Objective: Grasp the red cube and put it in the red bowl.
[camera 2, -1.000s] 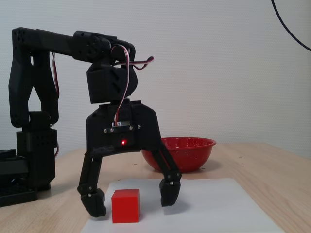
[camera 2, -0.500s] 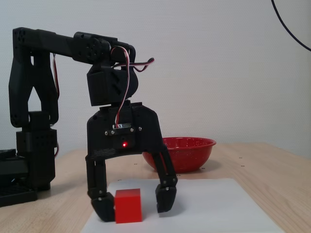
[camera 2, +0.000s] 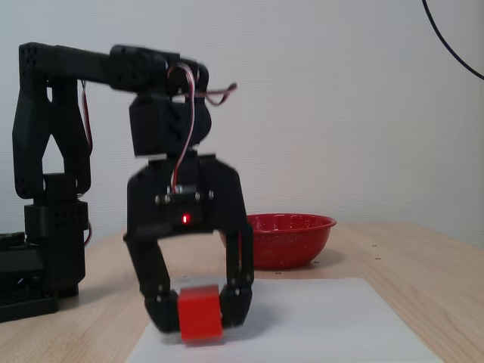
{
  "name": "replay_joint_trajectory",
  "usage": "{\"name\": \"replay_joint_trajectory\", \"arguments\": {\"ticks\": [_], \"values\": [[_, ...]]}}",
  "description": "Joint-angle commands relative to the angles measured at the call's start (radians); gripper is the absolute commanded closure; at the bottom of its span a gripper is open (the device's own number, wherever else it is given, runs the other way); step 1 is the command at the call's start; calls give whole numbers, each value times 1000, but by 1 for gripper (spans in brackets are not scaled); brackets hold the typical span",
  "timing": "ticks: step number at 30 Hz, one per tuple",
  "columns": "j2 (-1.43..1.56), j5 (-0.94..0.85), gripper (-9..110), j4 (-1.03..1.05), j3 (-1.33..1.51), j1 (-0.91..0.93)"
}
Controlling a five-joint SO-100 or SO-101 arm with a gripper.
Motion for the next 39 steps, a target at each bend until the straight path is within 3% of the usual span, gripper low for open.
{"name": "replay_joint_trajectory", "arguments": {"ticks": [1, 19, 31, 39], "values": [[71, -29, 101, 57, -167, -6], [94, -140, 101, 321, -508, 72], [135, -299, 101, 477, -684, 374], [130, -399, 101, 472, -747, 621]]}}
